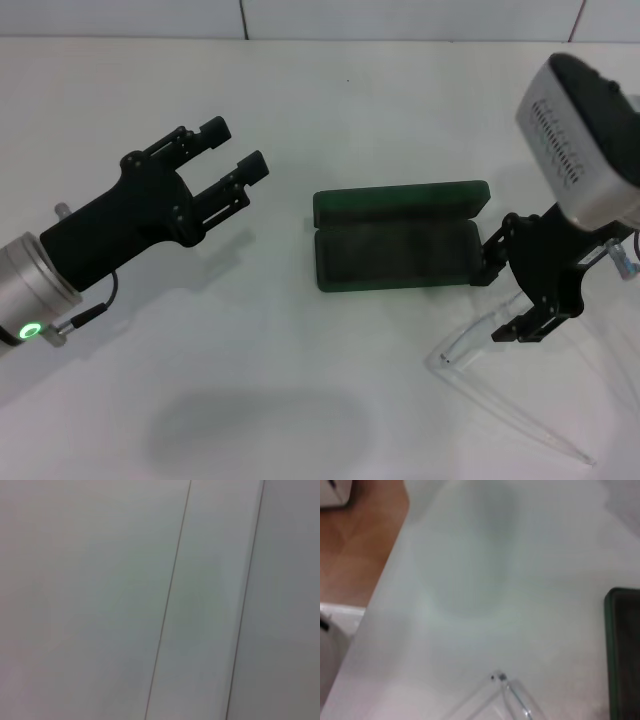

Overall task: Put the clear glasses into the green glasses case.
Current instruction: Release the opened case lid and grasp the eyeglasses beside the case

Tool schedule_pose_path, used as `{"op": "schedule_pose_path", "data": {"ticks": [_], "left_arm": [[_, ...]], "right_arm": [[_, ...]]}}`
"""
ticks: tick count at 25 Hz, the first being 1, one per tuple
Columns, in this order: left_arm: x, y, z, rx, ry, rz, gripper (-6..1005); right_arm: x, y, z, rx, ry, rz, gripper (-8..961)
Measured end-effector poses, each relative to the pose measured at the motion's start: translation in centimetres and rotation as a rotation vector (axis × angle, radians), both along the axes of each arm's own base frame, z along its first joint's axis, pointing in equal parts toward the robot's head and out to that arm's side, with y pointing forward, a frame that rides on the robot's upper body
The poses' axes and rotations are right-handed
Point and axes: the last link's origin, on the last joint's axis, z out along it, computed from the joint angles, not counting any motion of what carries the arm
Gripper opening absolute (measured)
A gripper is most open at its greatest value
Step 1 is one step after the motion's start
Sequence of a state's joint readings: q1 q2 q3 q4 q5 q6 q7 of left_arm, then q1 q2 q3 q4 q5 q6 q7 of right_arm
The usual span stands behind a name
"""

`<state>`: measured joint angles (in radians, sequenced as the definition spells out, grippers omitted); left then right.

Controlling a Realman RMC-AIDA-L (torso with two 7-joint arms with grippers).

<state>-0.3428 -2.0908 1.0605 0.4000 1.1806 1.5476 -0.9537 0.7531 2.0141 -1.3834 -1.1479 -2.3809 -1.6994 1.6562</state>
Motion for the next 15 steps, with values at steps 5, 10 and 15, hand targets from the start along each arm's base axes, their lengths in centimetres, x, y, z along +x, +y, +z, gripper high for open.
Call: {"op": "schedule_pose_path", "data": {"ticks": [5, 10, 15], "left_arm": [[0.0, 0.0, 0.0, 0.003, -0.003, 0.002, 661], [0.0, 0.0, 0.0, 0.003, -0.003, 0.003, 658], [-0.1, 0.0, 0.0, 0.003, -0.003, 0.003, 659]], "right_arm": [[-0.1, -0.1, -1.1, -0.017, -0.065, 0.046, 617], [-0.5, -0.3, -1.8, -0.039, -0.101, 0.078, 598], [-0.6, -0.2, -2.1, -0.039, -0.162, 0.093, 579]]}}
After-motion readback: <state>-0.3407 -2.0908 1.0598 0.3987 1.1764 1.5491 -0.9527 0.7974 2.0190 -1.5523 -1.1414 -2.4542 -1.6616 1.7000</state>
